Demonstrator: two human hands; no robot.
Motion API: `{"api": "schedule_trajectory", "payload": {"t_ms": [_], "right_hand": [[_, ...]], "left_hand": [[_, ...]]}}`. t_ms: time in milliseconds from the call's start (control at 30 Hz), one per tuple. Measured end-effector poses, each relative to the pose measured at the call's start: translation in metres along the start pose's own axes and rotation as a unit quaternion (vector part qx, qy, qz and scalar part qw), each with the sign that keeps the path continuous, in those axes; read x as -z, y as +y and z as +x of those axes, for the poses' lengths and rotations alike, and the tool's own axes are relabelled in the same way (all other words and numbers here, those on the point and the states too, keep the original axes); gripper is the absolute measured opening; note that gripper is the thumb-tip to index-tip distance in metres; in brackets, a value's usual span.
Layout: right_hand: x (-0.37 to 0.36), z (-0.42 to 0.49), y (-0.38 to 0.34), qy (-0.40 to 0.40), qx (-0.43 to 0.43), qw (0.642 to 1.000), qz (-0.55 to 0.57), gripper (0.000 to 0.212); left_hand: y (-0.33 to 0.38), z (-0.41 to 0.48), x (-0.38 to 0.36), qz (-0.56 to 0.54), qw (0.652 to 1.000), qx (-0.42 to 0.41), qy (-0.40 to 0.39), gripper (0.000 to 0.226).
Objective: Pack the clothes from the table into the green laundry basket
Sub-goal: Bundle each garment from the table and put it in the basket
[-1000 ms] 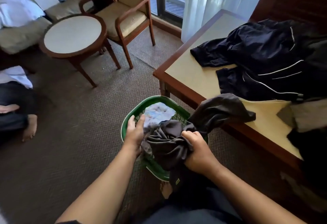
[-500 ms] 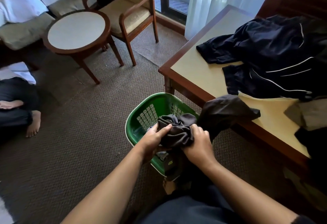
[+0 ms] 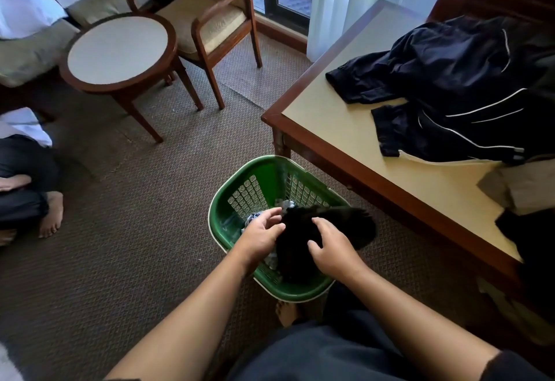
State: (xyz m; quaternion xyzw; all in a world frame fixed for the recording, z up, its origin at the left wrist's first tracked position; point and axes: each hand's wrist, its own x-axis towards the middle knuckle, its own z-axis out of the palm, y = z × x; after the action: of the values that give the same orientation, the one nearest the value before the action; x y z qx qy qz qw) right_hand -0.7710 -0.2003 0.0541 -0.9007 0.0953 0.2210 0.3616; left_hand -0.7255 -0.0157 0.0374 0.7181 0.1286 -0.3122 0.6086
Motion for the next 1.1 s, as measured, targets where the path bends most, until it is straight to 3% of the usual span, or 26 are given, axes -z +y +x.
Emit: {"api": "schedule_trajectory", "payload": {"t_ms": [433,833,1100], "right_hand": [[0.022,0.001,0.007,0.02,0.001,0.999,0.029,0.054],[0.138,0.014,0.008,0.178,0.057,0.974,0.129,0.058],[0.258,0.055,0.052,0.324,0.078,0.931,0.149,0.051]], "left_hand": [[0.021,0.008,-0.029,0.086,0.996,-0.029,-0.026,0.045],[0.143,0.042,-0.121,0.095,0.971,-0.2,-0.089,0.043],[0.244,0.094,-0.215,0.098,0.956,-0.268,-0.068,0.041]]}}
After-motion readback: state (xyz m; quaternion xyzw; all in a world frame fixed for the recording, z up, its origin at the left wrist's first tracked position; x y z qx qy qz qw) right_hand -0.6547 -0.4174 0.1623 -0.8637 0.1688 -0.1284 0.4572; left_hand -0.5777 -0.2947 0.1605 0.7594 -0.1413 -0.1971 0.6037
